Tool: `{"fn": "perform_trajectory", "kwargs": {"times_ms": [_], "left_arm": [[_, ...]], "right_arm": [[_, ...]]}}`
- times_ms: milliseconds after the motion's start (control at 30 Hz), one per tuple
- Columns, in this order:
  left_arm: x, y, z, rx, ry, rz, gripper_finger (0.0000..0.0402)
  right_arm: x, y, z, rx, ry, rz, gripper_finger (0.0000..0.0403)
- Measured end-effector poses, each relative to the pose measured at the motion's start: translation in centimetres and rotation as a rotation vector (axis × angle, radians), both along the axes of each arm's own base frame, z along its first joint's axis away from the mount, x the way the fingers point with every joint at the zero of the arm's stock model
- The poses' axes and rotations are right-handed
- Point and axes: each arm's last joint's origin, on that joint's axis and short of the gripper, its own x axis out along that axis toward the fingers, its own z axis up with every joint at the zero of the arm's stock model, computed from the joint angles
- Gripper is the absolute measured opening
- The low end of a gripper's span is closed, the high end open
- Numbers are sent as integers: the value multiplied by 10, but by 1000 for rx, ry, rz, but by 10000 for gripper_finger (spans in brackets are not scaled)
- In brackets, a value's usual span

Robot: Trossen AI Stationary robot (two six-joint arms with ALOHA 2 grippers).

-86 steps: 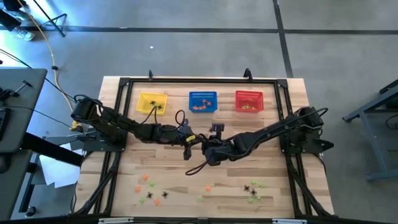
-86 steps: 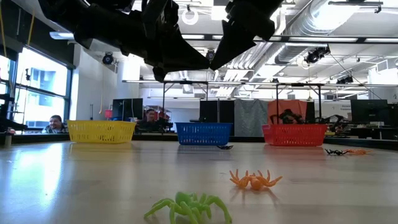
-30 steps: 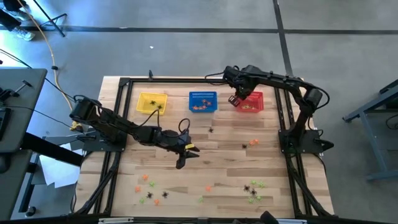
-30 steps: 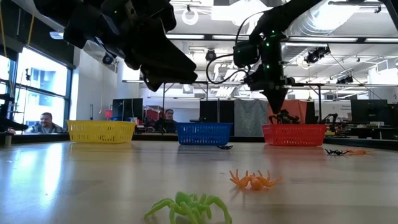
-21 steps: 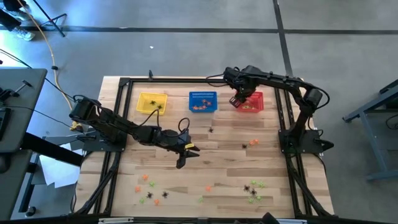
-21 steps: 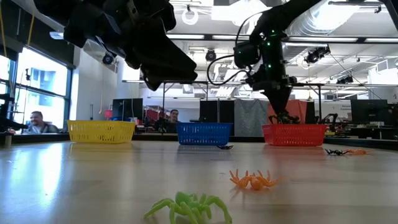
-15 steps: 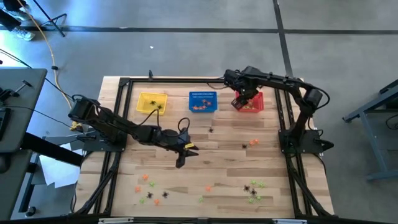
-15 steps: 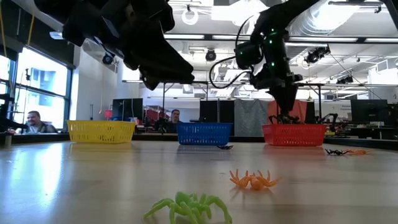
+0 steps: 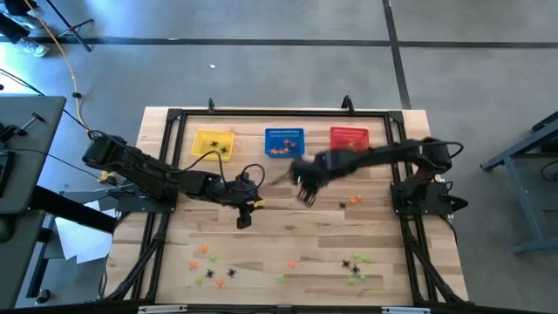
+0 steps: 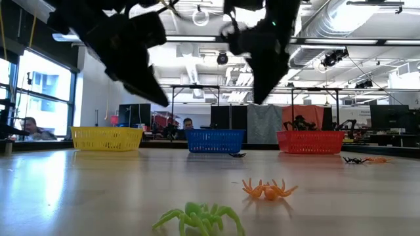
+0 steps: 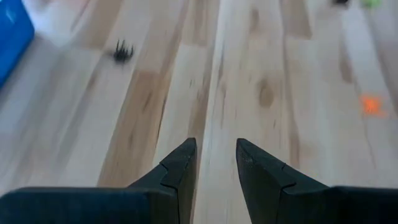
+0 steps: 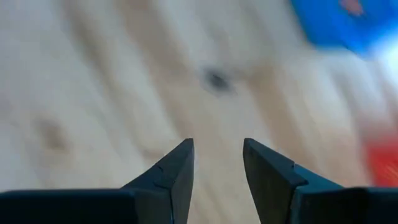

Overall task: Sort Halloween decoration
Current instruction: Put the black spider toy into the yellow basket

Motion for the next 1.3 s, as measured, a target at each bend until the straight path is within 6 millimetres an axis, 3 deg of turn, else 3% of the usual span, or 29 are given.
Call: {"fn": "perform_trajectory", "kwargs": {"times_ms": [100, 233, 433, 700, 1300], "left_arm": [[-11, 2, -2, -7, 101, 28, 102], [-24, 4, -3, -27, 205, 91, 102], [-31, 0, -1, 14, 224, 119, 102], [-37, -9, 2, 38, 221, 113, 102], [-54, -17, -1, 88, 310, 179, 102]], "right_arm": [[18, 23, -10, -37, -96, 70, 133], [30, 28, -35, -65, -59, 121, 133], [36, 0, -63, -118, 39, 81, 134], [36, -31, -68, -84, 63, 38, 134], [45, -47, -98, 46, 79, 61, 134]]}}
